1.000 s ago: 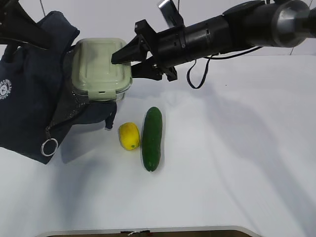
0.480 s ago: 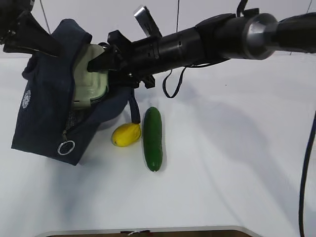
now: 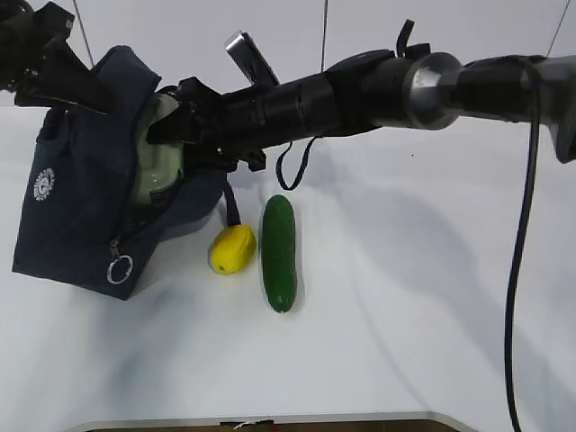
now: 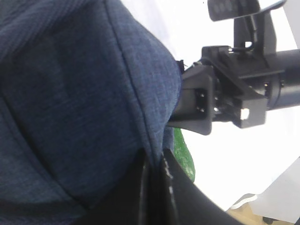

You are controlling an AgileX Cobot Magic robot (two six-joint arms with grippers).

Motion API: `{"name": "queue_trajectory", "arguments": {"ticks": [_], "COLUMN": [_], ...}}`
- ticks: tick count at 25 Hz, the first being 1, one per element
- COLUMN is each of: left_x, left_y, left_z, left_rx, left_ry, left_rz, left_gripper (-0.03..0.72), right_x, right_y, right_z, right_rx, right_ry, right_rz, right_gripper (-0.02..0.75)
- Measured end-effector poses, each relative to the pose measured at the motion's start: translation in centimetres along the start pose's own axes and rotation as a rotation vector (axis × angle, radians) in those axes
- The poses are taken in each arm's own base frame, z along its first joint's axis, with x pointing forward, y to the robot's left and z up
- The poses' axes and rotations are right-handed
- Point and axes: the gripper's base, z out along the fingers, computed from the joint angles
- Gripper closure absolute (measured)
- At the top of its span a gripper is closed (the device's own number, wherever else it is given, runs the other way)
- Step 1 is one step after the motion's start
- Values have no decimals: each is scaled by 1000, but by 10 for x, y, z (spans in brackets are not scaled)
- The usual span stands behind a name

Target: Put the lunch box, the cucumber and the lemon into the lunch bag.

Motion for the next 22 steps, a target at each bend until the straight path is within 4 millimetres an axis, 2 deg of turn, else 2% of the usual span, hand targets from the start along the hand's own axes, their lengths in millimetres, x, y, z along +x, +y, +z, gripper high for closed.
{"name": "queue_trajectory", "arguments": {"ticks": [6, 16, 22], "left_x": [0, 0, 0], "left_y": [4, 4, 3], "left_z": [5, 5, 5], "left_rx": [-2, -2, 1], "left_ry": [9, 9, 8], "left_rz": [-8, -8, -10], "left_gripper": [697, 697, 697], "right_x": [0, 7, 8], "right_y": [-3, -20, -22], "right_z": [2, 11, 12], "right_rx": [6, 6, 6], "right_ry": [-10, 15, 18], "right_rz": [4, 43, 47], "right_gripper": [351, 340, 330]}}
